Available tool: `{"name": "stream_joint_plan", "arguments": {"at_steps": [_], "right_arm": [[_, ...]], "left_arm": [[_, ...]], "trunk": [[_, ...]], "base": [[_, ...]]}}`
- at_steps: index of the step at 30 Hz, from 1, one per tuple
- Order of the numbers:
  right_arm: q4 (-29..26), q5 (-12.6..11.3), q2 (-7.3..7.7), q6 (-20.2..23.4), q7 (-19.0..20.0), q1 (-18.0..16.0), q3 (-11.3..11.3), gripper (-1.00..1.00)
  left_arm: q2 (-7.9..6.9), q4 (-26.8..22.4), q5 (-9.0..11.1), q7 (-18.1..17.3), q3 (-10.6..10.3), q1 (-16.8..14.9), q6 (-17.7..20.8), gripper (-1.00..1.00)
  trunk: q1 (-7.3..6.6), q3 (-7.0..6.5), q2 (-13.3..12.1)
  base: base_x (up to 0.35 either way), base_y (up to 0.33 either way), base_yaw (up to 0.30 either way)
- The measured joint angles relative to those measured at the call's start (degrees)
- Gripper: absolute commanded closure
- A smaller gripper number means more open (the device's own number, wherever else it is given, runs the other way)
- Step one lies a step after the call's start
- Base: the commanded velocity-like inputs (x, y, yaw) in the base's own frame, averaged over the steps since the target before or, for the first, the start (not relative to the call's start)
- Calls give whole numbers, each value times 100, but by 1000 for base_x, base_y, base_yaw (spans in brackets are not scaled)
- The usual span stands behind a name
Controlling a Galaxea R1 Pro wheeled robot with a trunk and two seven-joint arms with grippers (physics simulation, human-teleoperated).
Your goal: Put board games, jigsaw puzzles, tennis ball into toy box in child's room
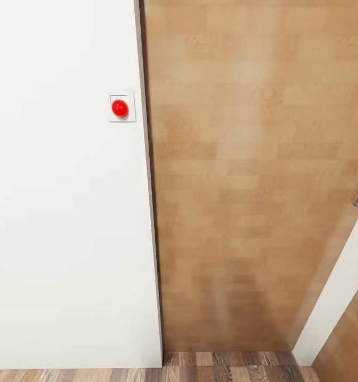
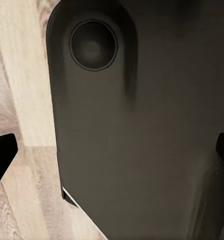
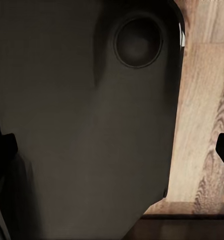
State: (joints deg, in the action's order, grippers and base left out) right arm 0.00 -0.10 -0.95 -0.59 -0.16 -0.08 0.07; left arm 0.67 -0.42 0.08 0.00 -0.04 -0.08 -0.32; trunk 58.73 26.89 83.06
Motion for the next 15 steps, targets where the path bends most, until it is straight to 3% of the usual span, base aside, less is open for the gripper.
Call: {"name": "stream_joint_plan", "arguments": {"at_steps": [15], "right_arm": [[0,0,-10,-6,2,0,1,-100]], "left_arm": [[-4,0,2,0,4,0,0,-100]], "trunk": [[0,0,0]], "base": [[0,0,0]]}}
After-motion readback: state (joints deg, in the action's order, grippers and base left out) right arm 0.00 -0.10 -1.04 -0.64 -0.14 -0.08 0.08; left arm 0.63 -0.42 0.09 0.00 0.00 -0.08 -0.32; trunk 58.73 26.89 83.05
